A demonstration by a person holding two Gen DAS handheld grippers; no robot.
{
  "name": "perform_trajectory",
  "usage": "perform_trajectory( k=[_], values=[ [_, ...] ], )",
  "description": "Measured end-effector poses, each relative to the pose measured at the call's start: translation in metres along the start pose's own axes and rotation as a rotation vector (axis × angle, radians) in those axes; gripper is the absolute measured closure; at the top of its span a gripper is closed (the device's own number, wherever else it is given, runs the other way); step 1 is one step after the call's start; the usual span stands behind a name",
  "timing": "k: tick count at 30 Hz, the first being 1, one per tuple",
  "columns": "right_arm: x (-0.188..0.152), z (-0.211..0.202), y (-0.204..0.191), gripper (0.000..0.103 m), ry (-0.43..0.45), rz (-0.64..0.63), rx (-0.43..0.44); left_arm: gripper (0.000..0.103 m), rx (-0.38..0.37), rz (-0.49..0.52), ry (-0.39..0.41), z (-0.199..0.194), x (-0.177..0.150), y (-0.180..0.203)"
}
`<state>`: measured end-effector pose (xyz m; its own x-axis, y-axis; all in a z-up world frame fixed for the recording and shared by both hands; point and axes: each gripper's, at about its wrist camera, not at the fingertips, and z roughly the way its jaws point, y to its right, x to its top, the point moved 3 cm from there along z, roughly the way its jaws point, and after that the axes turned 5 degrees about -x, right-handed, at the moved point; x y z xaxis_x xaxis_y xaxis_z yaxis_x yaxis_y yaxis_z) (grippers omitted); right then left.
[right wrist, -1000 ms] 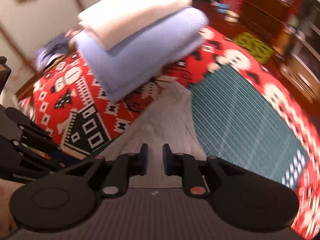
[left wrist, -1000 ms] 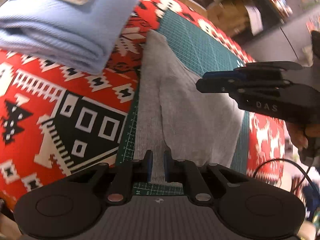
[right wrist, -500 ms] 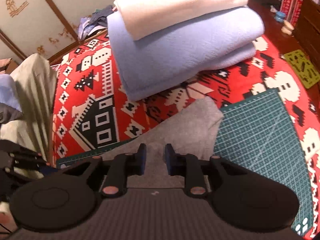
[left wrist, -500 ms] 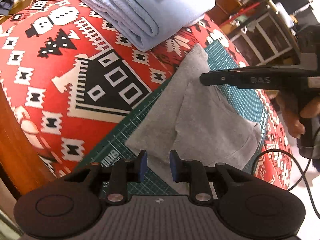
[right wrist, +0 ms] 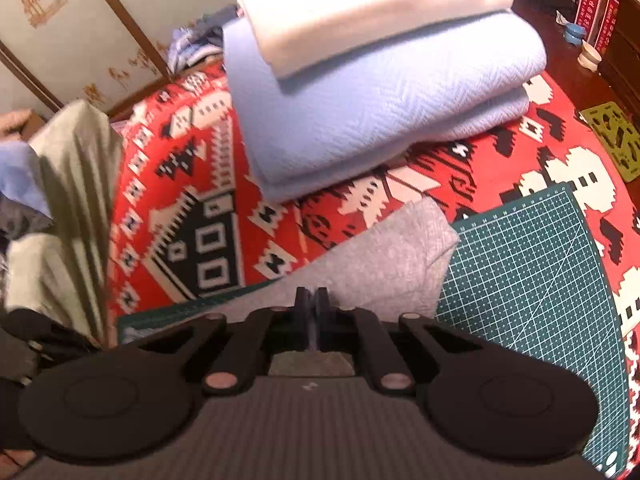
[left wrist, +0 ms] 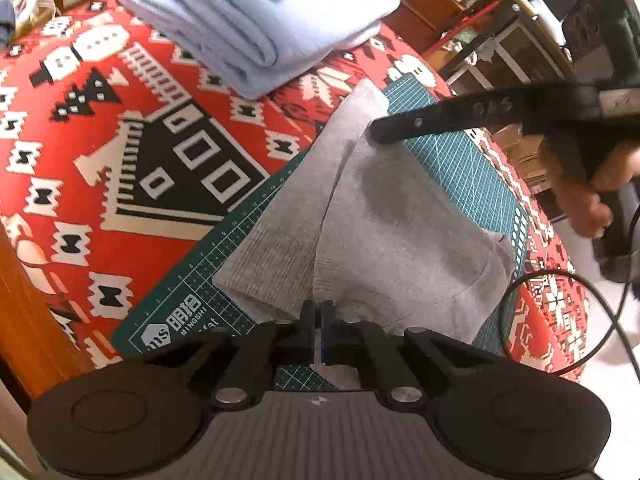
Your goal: Fold clothes
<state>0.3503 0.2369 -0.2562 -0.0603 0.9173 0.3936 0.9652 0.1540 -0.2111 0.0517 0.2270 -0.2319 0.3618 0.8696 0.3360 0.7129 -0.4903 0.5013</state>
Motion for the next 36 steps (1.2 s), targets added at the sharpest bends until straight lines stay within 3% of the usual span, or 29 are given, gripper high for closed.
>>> perform_trajectory(
  k=[6, 17, 23, 27, 31, 33, 36],
  values=[
    [0.003, -0.029, -0.004, 0.101, 0.057, -0.037, 0.091, 0.101, -0.012, 0.002, 0.034, -0.024, -0.002, 0.01],
    [0.006, 0.024, 0.017, 0.101, 0.001, -0.117, 0.084, 0.101, 0.046, -0.087, -0.015, 0.012, 0.0, -0.01],
    [0.004, 0.036, 0.026, 0.099, -0.005, -0.103, 0.102, 0.099, 0.066, -0.066, -0.03, 0.02, 0.002, -0.011],
    [0.011, 0.023, 0.032, 0.088, 0.029, -0.068, 0.095, 0.096, 0.072, -0.058, -0.045, 0.009, 0.003, -0.009],
    [0.019, -0.001, 0.044, 0.087, 0.084, 0.018, 0.078, 0.096, 0.099, 0.0, -0.054, -0.007, 0.009, -0.003],
    [0.019, -0.017, 0.048, 0.074, 0.107, 0.064, 0.043, 0.093, 0.109, 0.038, -0.057, -0.016, 0.014, 0.001],
    [0.006, -0.045, 0.047, 0.055, 0.135, 0.123, -0.004, 0.076, 0.11, 0.11, -0.048, -0.027, 0.025, 0.013]
  ],
)
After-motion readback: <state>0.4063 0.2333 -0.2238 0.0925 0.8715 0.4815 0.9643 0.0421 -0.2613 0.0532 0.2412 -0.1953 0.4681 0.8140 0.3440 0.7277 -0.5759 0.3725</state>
